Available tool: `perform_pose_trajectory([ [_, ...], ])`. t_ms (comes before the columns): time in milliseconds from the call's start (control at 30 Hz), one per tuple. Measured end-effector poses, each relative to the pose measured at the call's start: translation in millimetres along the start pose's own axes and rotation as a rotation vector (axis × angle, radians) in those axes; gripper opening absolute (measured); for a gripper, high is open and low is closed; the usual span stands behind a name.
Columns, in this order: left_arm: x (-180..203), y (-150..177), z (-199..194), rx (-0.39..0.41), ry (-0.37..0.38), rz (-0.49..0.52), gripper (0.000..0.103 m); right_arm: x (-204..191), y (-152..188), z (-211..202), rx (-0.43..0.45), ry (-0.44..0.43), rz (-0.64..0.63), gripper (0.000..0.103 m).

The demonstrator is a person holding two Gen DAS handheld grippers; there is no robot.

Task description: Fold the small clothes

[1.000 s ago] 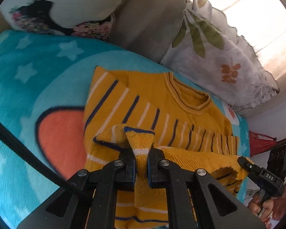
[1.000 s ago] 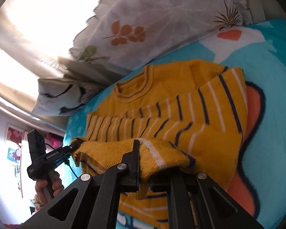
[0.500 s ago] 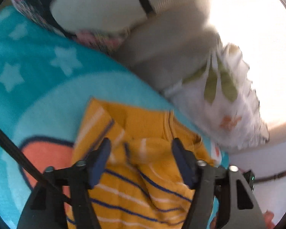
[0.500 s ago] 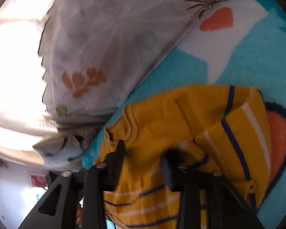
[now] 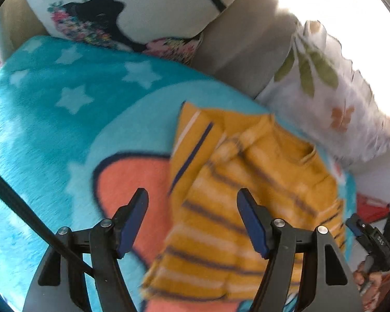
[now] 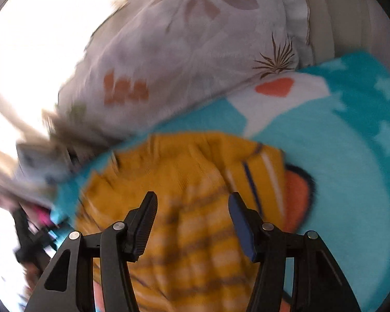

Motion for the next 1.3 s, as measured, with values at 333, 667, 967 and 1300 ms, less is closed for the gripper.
perform_pose_trajectory([
  [333,-6.8,50.2,17.8,-0.084,-0.021,0.153,0.07,41.7,95.5,-3.5,-0.078,-0.129,0.169,0.064],
  [667,1.8,41.6,-4.6,-0.103,-0.022,0.167,0.006,29.9,78.3,-47.6,-0.104,-0.148,-0.041,0.013],
  [967,-20.2,57.5,-7.2,-0.069,-0.05,0.049,0.011,49.9,98.3,-27.5,-0.167,-0.126,-0.028,0.014],
  [1300,-49.0,53.9,-21.0,-0.011,-0.158,-0.009,0.007,29.8,78.9,-68.1,-0.129,0.09,-0.449,0.007],
])
Point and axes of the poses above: each gripper's, at about its wrist camera, not at the fingertips, and z roughly the way its jaws point, x to its right, y to its underside, the point moved 1 cm from there along z, roughly the way its jaws point, and after that the axes turned 1 degree about y, right-handed, at the moved point
